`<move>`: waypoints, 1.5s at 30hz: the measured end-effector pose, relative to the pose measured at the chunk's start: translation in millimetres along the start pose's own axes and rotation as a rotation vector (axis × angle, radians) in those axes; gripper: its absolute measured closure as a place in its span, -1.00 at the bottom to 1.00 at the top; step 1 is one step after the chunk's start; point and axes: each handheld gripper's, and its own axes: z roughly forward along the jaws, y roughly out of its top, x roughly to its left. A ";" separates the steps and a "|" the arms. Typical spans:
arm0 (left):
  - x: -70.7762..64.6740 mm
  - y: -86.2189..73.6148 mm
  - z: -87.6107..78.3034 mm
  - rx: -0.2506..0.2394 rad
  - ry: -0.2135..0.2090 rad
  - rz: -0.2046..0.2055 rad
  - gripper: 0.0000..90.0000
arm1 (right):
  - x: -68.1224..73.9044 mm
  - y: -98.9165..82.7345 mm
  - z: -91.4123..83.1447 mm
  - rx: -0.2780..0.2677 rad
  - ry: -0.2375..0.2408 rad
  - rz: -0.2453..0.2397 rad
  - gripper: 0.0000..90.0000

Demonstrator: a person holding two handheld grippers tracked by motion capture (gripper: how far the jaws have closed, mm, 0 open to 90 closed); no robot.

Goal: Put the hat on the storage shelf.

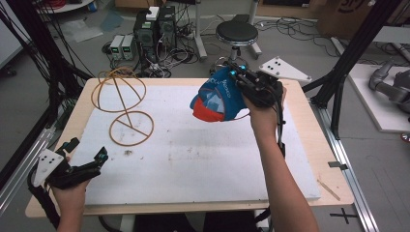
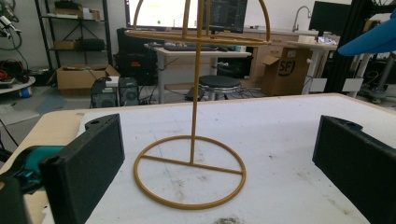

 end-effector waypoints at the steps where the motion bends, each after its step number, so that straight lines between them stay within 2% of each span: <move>1: 0.0 0.0 0.0 0.000 0.000 0.000 -0.94 | 0.6 1.5 2.3 -0.005 -0.002 0.003 0.95; 8: 1.8 -0.1 -2.9 -0.004 0.004 -0.012 -0.94 | 6.1 10.4 15.4 -0.022 -0.014 0.015 0.95; 13: 1.8 -0.5 -4.6 -0.005 0.005 -0.016 -0.94 | 11.7 17.3 25.0 -0.089 -0.018 0.041 0.95; 25: 2.6 -2.0 -6.8 -0.003 0.001 -0.023 -0.94 | 26.2 31.0 50.1 -0.137 -0.016 0.075 0.95; 36: 2.3 -2.1 -8.7 -0.003 0.000 -0.018 -0.94 | 43.4 43.7 74.1 -0.148 0.000 0.056 0.94; 37: 2.7 -2.2 -9.6 -0.005 0.001 -0.018 -0.94 | 47.5 47.3 82.0 -0.152 0.001 0.054 0.94; 40: 3.1 -2.1 -10.6 -0.003 0.001 -0.019 -0.95 | 50.4 49.6 87.4 -0.155 0.004 0.062 0.94; 45: 3.6 -2.5 -12.4 -0.002 0.000 -0.015 -0.94 | 62.3 59.4 106.0 -0.169 0.007 0.055 0.94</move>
